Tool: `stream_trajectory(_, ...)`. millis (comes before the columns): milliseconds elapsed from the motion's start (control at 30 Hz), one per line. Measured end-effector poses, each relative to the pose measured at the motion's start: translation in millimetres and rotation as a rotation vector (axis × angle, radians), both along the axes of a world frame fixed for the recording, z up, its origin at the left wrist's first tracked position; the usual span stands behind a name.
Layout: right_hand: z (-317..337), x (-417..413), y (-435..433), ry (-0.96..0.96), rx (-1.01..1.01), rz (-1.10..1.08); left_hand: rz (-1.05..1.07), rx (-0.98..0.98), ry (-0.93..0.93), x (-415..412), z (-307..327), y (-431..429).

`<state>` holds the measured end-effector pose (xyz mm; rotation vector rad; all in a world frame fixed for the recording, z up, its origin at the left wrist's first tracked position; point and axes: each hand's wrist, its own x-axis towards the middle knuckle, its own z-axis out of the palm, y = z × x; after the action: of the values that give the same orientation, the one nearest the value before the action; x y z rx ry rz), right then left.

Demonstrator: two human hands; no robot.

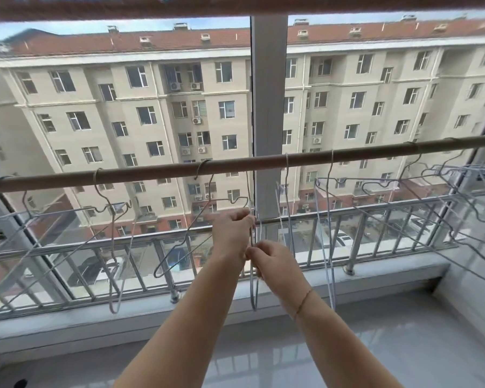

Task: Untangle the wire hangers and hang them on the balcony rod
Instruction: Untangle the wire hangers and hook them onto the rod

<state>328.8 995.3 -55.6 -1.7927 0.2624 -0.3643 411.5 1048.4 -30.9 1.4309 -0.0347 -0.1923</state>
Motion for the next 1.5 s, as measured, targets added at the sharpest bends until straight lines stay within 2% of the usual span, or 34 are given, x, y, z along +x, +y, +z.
stream_trajectory(333, -47, -3, -15, 0.135, -0.049, -0.039, -0.031, 0.178, 0.049, -21, -68, 36)
stream_trajectory(600, -98, -5, -22, 0.294, -0.202, 0.028, -0.077, 0.524, 0.066, -34, -138, 79)
stream_trajectory(700, -113, -11, -27, 0.340, -0.338, 0.118, -0.134, 0.621, 0.009, -40, -146, 99)
stream_trajectory(900, -121, -51, -40, 0.492, -0.492, 0.331, -0.291, 0.653, -0.078, -44, -152, 118)
stream_trajectory(967, -116, -68, -44, 0.522, -0.395, 0.389, -0.335, 0.649, -0.083, -47, -157, 117)
stream_trajectory(1100, -101, -104, -44, 0.575, 0.251, 0.465, -0.296, 0.599, -0.083, -56, -163, 105)
stream_trajectory(1133, -97, -110, -43, 0.559, 0.346, 0.452, -0.241, 0.604, -0.091, -59, -163, 99)
stream_trajectory(1200, -90, -119, -39, 0.529, 0.413, 0.416, -0.077, 0.600, -0.115, -71, -157, 88)
stream_trajectory(1267, -84, -125, -32, 0.481, 0.434, 0.386, 0.034, 0.486, -0.097, -91, -145, 75)
stream_trajectory(1400, -73, -130, -21, 0.355, 0.434, 0.268, -0.119, 0.167, 0.102, -125, -120, 45)
stream_trajectory(1500, -66, -128, -17, 0.279, 0.425, 0.208, -0.206, -0.021, 0.162, -136, -97, 32)
